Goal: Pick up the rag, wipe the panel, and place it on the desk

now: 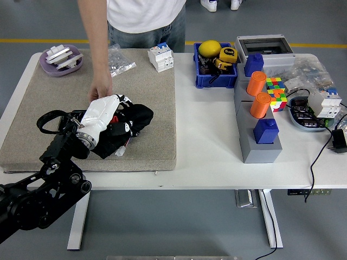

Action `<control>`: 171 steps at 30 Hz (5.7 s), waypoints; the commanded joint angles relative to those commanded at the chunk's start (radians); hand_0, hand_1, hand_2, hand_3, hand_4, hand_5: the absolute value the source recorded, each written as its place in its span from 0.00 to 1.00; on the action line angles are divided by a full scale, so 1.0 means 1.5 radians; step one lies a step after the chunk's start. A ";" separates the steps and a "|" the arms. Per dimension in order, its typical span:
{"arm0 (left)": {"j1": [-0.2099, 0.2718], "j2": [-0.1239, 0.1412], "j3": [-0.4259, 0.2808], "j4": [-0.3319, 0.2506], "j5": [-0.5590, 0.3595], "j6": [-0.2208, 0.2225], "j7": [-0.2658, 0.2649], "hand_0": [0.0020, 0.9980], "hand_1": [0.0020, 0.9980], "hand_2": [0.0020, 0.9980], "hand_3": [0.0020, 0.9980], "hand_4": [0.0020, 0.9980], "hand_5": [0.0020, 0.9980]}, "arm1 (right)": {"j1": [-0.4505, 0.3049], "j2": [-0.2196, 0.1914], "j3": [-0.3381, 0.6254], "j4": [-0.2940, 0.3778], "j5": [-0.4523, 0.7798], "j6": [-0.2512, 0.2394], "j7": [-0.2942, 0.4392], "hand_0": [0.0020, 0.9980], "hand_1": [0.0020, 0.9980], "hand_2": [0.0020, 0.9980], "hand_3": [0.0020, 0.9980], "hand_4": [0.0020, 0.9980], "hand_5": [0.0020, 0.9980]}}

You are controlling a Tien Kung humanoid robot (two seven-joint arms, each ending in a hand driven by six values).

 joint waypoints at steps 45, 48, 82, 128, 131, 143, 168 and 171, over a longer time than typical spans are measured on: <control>0.069 0.068 -0.175 0.073 0.046 0.024 0.061 0.18 0.24 0.56 0.54 0.29 0.00 | -0.006 -0.002 -0.002 0.001 0.002 0.003 0.001 0.76 0.70 0.71 0.69 1.00 0.52; 0.063 0.062 -0.157 0.059 0.043 0.027 0.060 0.18 0.24 0.56 0.54 0.29 0.00 | -0.005 -0.002 -0.001 0.001 0.000 0.003 -0.001 0.76 0.70 0.71 0.69 1.00 0.52; -0.008 -0.002 0.064 -0.018 -0.001 0.034 0.070 0.18 0.24 0.55 0.55 0.29 0.00 | -0.007 0.001 0.009 -0.001 0.002 0.004 -0.007 0.76 0.70 0.71 0.69 1.00 0.52; 0.057 0.058 -0.147 0.098 0.045 0.048 0.057 0.18 0.24 0.55 0.54 0.28 0.00 | -0.012 0.000 0.002 0.000 0.011 0.006 -0.003 0.77 0.70 0.71 0.68 1.00 0.52; 0.052 0.052 -0.126 0.087 0.041 0.048 0.057 0.18 0.24 0.55 0.54 0.28 0.00 | -0.012 -0.001 0.003 0.000 0.010 0.006 -0.004 0.77 0.70 0.71 0.69 1.00 0.52; 0.019 0.019 -0.026 0.052 0.018 0.047 0.060 0.18 0.23 0.55 0.54 0.27 0.00 | -0.011 -0.001 0.005 0.000 0.007 0.006 -0.005 0.77 0.70 0.71 0.68 1.00 0.52; -0.030 -0.004 0.091 0.021 0.007 0.047 0.076 0.18 0.23 0.54 0.54 0.27 0.00 | -0.008 -0.001 0.006 0.000 0.008 0.007 -0.006 0.77 0.70 0.71 0.68 1.00 0.52; -0.027 -0.001 0.085 0.026 0.010 0.049 0.077 0.18 0.23 0.54 0.54 0.27 0.00 | -0.008 -0.001 0.005 0.000 0.010 0.007 -0.005 0.77 0.70 0.71 0.68 1.00 0.52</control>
